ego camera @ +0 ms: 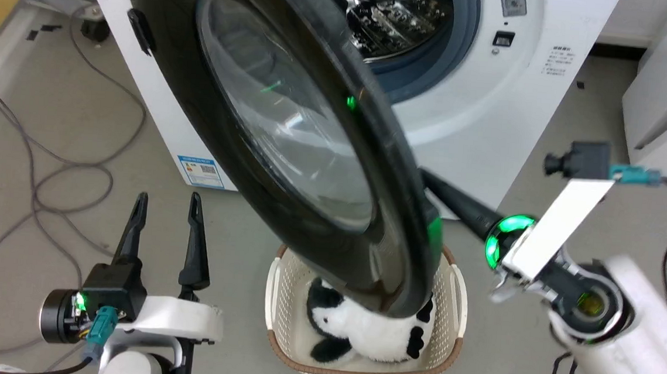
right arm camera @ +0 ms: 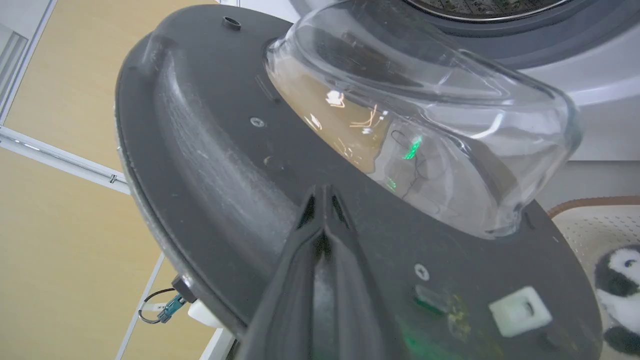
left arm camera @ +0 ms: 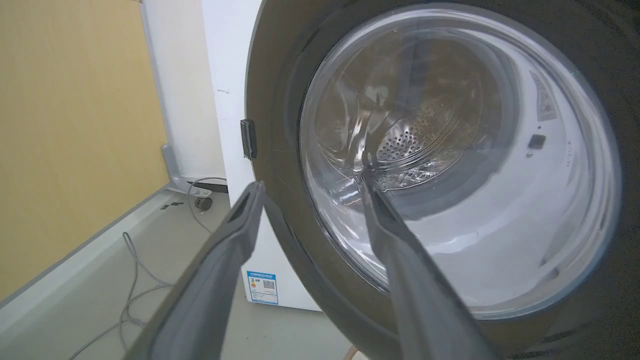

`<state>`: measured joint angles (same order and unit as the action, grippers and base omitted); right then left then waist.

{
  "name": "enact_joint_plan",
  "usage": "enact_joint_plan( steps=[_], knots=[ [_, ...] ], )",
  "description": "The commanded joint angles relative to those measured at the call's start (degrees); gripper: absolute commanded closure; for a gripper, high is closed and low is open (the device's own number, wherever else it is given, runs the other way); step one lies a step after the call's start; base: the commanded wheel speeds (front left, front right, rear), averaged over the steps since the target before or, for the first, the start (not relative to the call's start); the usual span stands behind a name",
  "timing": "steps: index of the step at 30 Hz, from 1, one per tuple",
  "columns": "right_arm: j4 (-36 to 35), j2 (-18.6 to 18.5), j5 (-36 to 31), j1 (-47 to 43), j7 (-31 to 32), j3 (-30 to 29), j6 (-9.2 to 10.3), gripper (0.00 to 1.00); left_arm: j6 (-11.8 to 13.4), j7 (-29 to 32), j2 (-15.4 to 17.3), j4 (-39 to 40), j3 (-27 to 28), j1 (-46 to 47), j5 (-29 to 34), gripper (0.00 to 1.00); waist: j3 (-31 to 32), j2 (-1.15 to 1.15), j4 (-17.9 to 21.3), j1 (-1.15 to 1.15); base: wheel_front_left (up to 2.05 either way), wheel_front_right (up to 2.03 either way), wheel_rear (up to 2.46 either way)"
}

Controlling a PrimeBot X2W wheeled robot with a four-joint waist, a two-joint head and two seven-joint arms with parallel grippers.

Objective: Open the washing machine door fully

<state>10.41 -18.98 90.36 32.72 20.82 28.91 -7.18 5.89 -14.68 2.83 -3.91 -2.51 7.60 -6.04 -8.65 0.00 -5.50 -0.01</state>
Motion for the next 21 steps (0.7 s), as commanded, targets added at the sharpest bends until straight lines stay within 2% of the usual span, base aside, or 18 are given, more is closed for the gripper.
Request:
enact_joint_plan(
  steps=[1,21],
  knots=[
    [-0.4,0.6,0.3,-1.3,0.1,0.4,-0.31,1.0,0.0,-0.3,0.0,-0.1,0.2,-0.7,0.5,0.0,0.5,0.0,-0.2,0.01,0.0,0.0,0.0],
    [-2.2,9.0,1.5,-12.4,0.8,6.3,-0.31,1.0,-1.8,-0.3,0.0,-4.3,1.5,-5.1,2.3,0.0,5.9,0.0,-2.0,0.01,0.0,0.0,0.0]
  ],
)
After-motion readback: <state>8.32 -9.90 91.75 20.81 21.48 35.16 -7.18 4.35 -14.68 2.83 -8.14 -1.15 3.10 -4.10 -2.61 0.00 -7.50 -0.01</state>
